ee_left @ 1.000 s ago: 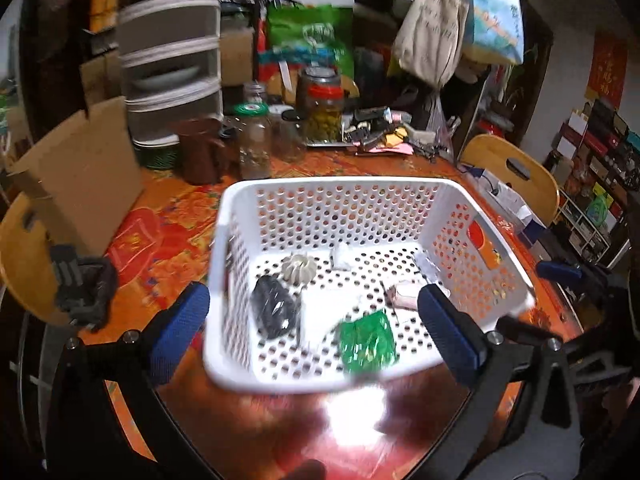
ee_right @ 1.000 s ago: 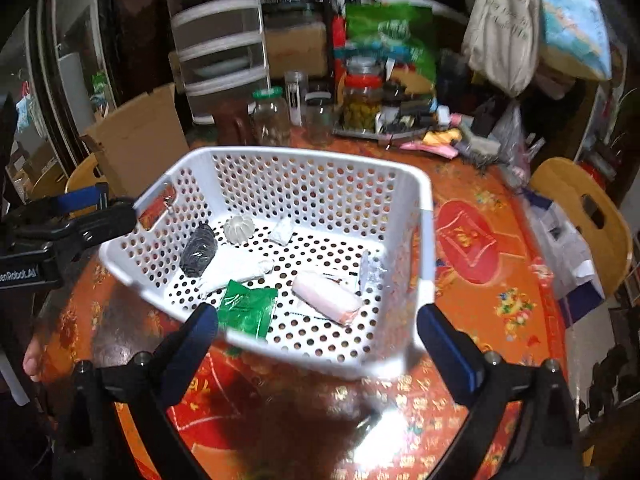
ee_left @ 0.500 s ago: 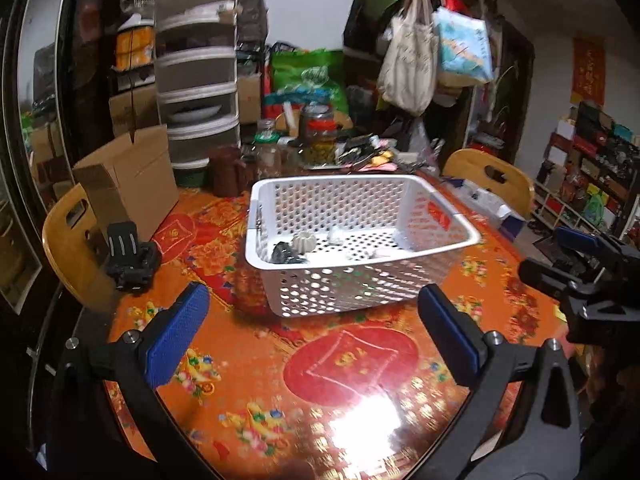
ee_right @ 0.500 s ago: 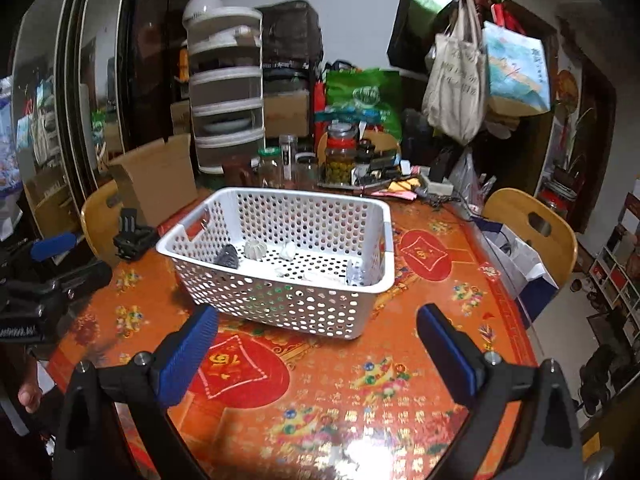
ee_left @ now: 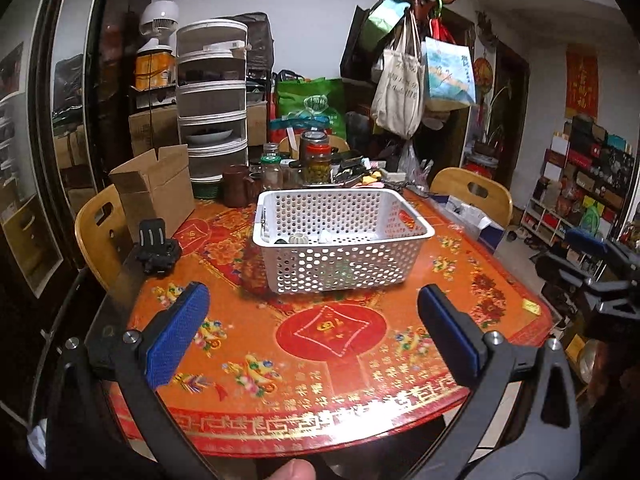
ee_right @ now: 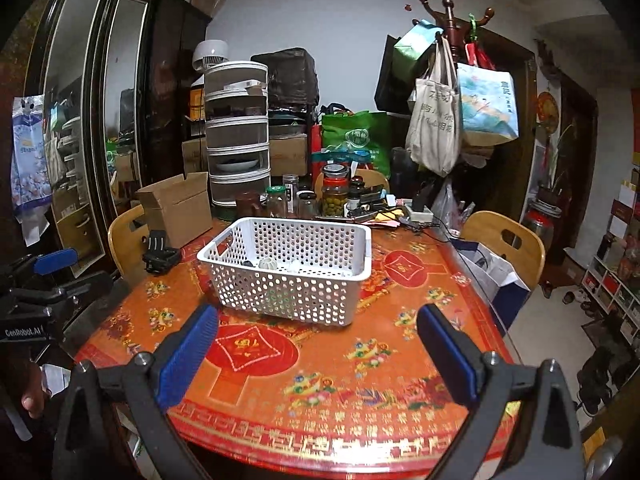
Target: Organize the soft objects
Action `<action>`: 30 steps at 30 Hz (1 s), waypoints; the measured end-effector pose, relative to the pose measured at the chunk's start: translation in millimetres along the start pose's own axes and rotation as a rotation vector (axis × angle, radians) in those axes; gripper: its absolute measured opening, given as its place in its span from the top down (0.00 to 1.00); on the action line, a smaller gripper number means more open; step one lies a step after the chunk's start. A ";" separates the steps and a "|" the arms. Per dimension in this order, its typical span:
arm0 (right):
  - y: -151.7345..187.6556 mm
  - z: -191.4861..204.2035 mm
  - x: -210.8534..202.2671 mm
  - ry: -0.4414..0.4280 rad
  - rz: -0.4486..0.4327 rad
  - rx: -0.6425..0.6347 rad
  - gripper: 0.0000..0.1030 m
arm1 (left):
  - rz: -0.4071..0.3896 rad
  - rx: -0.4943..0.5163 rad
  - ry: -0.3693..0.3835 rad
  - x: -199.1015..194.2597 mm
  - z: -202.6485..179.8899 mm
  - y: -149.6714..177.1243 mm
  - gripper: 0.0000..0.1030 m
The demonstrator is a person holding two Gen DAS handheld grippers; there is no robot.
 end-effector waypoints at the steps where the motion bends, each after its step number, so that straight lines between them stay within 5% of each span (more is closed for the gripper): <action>1: 2.9 1.3 -3.2 0.004 0.001 0.003 0.03 | -0.004 0.001 -0.003 -5.0 -1.3 2.5 0.00; 11: 23.6 -0.1 1.1 0.002 0.026 0.028 0.03 | 0.028 0.039 -0.011 1.5 -29.1 13.0 0.00; 30: 26.0 -5.7 10.5 -0.006 0.045 0.042 0.03 | 0.045 0.039 -0.007 23.5 -25.5 12.9 0.00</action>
Point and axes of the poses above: each gripper's, at about its wrist camera, not at the fingertips, and x roughly the way its jaws point, z to its left, y to its underside, the point moved 3 cm from there along x, roughly the way its jaws point, and after that the axes turned 11 degrees about -y, right-handed, at the moved point
